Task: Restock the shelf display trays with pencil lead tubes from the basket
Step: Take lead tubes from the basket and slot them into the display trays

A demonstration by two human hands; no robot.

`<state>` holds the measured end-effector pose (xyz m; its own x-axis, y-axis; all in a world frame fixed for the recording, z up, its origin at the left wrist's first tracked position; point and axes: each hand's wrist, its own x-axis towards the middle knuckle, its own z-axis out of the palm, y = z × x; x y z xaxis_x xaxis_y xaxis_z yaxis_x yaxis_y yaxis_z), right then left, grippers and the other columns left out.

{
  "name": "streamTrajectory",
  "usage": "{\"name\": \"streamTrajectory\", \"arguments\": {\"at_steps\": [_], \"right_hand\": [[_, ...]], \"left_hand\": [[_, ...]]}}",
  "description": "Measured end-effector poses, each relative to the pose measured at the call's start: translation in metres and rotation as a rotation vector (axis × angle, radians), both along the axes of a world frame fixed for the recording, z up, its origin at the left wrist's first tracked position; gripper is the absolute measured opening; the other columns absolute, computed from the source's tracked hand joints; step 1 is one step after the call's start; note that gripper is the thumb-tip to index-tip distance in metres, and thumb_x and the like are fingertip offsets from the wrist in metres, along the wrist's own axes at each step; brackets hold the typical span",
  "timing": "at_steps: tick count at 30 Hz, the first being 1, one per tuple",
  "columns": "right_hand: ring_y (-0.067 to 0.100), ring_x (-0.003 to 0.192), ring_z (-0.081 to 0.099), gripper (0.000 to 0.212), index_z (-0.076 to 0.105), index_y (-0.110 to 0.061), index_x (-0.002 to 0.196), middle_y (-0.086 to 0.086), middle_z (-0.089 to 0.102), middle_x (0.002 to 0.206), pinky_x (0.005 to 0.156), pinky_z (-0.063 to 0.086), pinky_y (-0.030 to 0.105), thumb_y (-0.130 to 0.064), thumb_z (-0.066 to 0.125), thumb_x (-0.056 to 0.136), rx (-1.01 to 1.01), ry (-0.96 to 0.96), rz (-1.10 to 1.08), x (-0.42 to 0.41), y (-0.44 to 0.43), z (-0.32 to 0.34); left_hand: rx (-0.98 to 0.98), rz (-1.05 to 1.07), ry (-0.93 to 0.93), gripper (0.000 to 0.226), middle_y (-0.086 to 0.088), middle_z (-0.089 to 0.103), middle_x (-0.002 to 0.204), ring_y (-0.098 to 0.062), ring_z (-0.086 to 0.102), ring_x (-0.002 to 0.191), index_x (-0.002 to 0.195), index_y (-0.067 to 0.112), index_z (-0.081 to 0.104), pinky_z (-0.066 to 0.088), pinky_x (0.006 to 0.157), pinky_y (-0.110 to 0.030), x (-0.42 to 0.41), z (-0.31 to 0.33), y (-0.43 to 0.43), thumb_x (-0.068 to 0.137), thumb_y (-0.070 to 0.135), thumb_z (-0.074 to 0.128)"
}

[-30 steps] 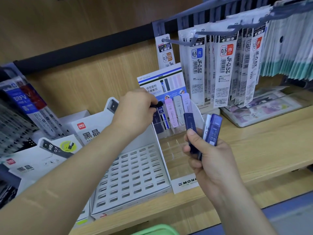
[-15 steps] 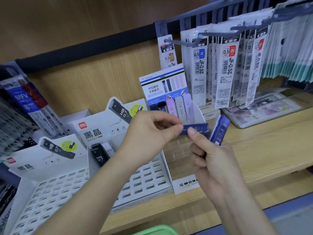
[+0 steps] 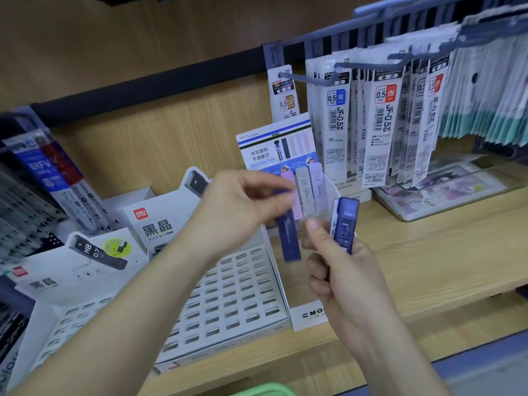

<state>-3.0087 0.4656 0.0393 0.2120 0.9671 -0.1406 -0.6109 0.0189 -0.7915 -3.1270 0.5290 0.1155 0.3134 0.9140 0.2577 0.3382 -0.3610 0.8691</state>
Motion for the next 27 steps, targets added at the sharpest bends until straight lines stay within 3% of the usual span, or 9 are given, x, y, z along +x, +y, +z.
{"name": "streamTrajectory", "arguments": {"at_steps": [3,5,7,9,12,16,21,27], "right_hand": [[0.009,0.048,0.036,0.012,0.066,-0.014,0.095,0.001,0.056,0.073,0.038,0.025,0.019,-0.024,0.060,0.091,-0.062,0.140,-0.016,0.005,0.002,0.000],[0.011,0.048,0.037,0.014,0.065,-0.015,0.092,0.004,0.057,0.072,0.037,0.025,0.019,-0.021,0.052,0.093,-0.066,0.227,-0.037,0.007,0.003,0.000],[0.012,0.048,0.037,0.016,0.063,-0.015,0.090,0.005,0.057,0.070,0.037,0.025,0.020,-0.018,0.048,0.095,-0.066,0.262,-0.067,0.006,0.004,0.000],[0.012,0.047,0.038,0.017,0.063,-0.013,0.092,0.006,0.057,0.069,0.036,0.026,0.020,-0.017,0.047,0.095,-0.067,0.272,-0.075,0.004,0.005,0.000],[0.012,0.046,0.039,0.016,0.065,-0.012,0.098,0.005,0.058,0.068,0.035,0.028,0.020,-0.017,0.051,0.095,-0.073,0.264,-0.062,0.004,0.006,-0.001],[0.011,0.048,0.041,0.017,0.067,-0.012,0.102,0.004,0.056,0.070,0.036,0.031,0.020,-0.023,0.054,0.097,-0.037,0.233,-0.037,0.005,0.005,-0.001],[0.009,0.044,0.039,0.020,0.066,-0.015,0.098,0.003,0.054,0.069,0.035,0.030,0.017,-0.029,0.051,0.098,0.021,0.226,-0.022,0.005,0.004,-0.004],[0.008,0.044,0.039,0.020,0.066,-0.015,0.099,0.002,0.053,0.069,0.035,0.029,0.017,-0.029,0.052,0.097,0.026,0.209,-0.012,0.005,0.004,-0.004]], "left_hand": [[0.104,0.187,-0.138,0.014,0.002,0.072,0.071,-0.014,0.065,0.061,0.083,0.021,0.073,0.056,0.052,-0.031,-0.009,0.016,0.015,0.079,0.008,0.075],[0.136,0.248,-0.098,0.014,0.001,0.072,0.077,-0.021,0.065,0.064,0.083,0.021,0.073,0.057,0.047,-0.041,-0.010,0.019,0.022,0.080,0.007,0.076],[0.132,0.263,-0.015,0.013,0.003,0.071,0.078,-0.016,0.066,0.064,0.084,0.021,0.074,0.054,0.041,-0.049,-0.007,0.015,0.028,0.080,0.009,0.076],[0.162,0.275,0.085,0.015,0.008,0.070,0.078,-0.011,0.066,0.065,0.083,0.026,0.074,0.056,0.044,-0.045,-0.005,0.008,0.034,0.079,0.012,0.077],[0.223,0.260,0.211,0.014,0.014,0.069,0.075,-0.004,0.063,0.064,0.086,0.025,0.075,0.058,0.060,-0.032,-0.005,-0.004,0.042,0.077,0.015,0.078],[0.384,0.242,0.453,0.016,0.014,0.067,0.081,0.001,0.058,0.071,0.095,0.022,0.075,0.042,0.068,-0.007,-0.006,-0.020,0.042,0.079,0.021,0.077],[0.575,0.253,0.559,0.020,0.005,0.046,0.095,-0.011,0.046,0.084,0.095,0.016,0.075,0.036,0.076,-0.016,-0.002,-0.022,0.047,0.076,0.016,0.079],[0.579,0.241,0.587,0.024,0.006,0.045,0.095,-0.010,0.046,0.082,0.100,0.015,0.074,0.038,0.076,-0.019,-0.002,-0.020,0.051,0.077,0.017,0.078]]}}
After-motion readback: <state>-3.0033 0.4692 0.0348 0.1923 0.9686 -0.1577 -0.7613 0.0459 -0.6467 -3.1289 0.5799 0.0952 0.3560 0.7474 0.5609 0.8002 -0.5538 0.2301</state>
